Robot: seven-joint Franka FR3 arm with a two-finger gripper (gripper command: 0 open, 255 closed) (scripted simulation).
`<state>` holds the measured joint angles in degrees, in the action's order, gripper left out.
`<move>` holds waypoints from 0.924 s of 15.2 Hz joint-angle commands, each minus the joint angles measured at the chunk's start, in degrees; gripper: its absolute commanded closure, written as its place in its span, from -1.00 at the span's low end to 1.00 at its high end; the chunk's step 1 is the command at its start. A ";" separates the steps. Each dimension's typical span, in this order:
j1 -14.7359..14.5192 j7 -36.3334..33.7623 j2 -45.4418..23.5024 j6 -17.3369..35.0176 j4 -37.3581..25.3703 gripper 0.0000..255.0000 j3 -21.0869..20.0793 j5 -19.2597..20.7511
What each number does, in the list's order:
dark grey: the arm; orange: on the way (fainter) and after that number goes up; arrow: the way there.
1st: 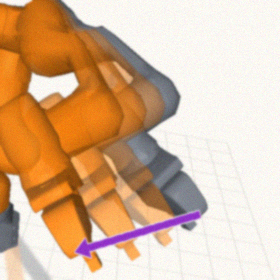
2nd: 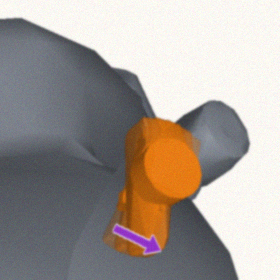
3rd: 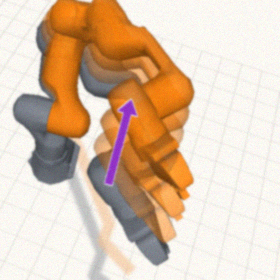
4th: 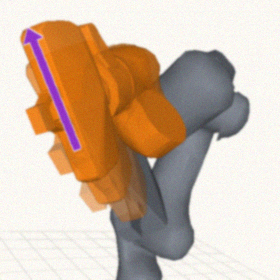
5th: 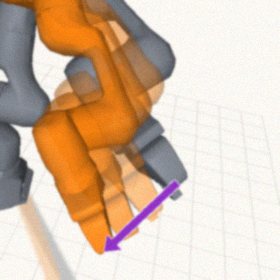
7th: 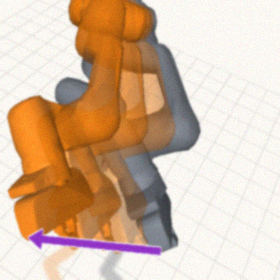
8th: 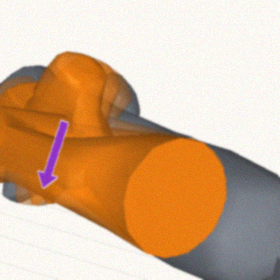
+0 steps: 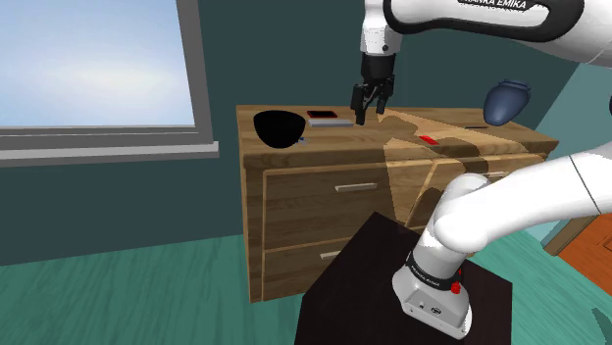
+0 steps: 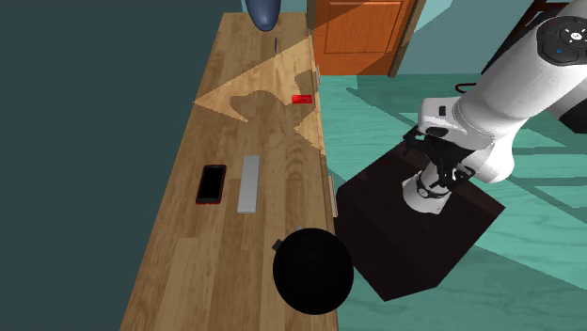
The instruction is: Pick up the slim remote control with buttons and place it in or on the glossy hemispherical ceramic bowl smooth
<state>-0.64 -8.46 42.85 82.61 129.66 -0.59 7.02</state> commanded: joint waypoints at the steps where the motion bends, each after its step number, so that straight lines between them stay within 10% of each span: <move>1: 0.00 0.00 0.00 0.00 0.00 -1.00 0.00 0.00; 14: -1.26 30.39 -11.76 15.04 -1.72 -1.00 19.36 8.61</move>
<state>-1.64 19.37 32.82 95.94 128.42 17.18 15.33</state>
